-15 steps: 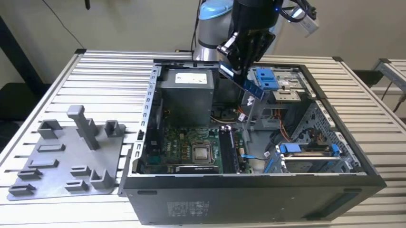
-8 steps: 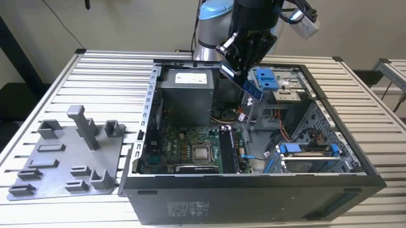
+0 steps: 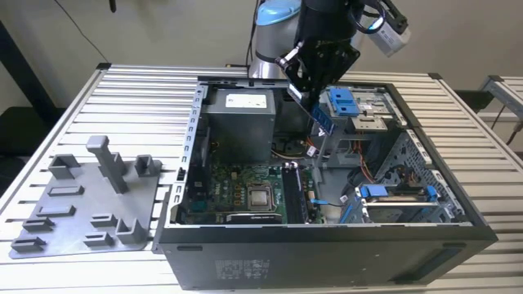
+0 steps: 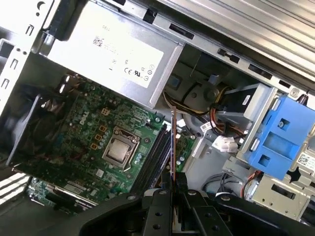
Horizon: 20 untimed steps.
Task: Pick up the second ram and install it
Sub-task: 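Insert the second ram into the second slot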
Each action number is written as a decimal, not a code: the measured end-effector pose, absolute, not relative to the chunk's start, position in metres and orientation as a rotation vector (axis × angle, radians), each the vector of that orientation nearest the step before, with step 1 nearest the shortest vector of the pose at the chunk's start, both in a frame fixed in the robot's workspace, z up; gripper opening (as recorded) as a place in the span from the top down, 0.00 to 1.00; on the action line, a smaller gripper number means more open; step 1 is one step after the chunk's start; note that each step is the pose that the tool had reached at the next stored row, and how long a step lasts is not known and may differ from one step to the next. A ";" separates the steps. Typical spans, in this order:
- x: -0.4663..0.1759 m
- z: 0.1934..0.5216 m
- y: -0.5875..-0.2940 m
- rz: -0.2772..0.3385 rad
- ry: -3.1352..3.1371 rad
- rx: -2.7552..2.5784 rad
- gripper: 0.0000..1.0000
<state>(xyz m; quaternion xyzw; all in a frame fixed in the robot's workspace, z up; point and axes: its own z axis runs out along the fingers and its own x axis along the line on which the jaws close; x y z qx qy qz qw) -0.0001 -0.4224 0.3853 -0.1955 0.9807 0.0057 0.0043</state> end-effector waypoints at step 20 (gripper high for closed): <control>0.000 0.378 -0.422 0.015 3.131 -0.049 0.86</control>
